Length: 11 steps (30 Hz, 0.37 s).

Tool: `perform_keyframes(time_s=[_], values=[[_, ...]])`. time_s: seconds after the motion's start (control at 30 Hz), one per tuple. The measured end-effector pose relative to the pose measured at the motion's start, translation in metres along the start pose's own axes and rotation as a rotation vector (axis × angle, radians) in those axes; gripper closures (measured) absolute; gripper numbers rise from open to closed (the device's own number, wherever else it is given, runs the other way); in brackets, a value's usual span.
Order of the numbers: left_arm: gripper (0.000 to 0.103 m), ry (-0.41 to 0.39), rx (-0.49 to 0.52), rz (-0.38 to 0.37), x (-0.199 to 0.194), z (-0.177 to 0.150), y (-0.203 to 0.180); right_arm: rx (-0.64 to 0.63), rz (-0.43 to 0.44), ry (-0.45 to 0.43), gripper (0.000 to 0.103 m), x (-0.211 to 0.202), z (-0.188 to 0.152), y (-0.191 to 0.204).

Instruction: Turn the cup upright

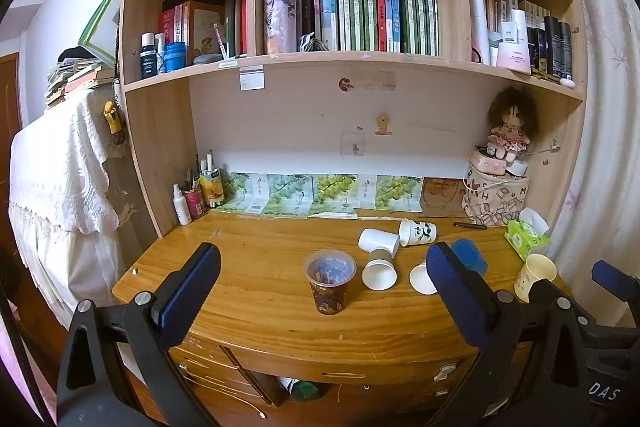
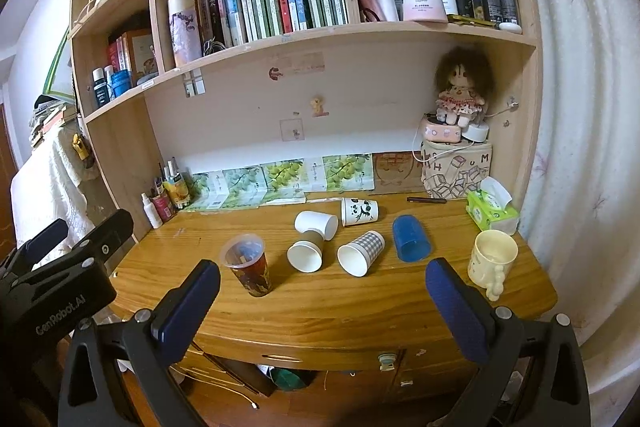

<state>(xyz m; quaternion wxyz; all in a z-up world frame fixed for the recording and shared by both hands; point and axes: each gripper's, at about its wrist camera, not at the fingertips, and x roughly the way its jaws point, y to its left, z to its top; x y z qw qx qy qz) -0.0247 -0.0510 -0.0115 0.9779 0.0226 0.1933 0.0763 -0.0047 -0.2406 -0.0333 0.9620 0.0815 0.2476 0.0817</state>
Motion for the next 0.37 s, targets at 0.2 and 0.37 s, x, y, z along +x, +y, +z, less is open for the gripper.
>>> perform_keyframes(time_s=[0.2,0.37], values=[[0.0,0.0,-0.001,0.009,0.001,0.0024,0.0005,0.008,0.009,0.011,0.0,0.0027,-0.0004,0.0012],[0.0,0.0,-0.003,0.013,0.002,0.003,0.0016,0.011,0.01,0.017,0.0,0.004,-0.002,0.0032]])
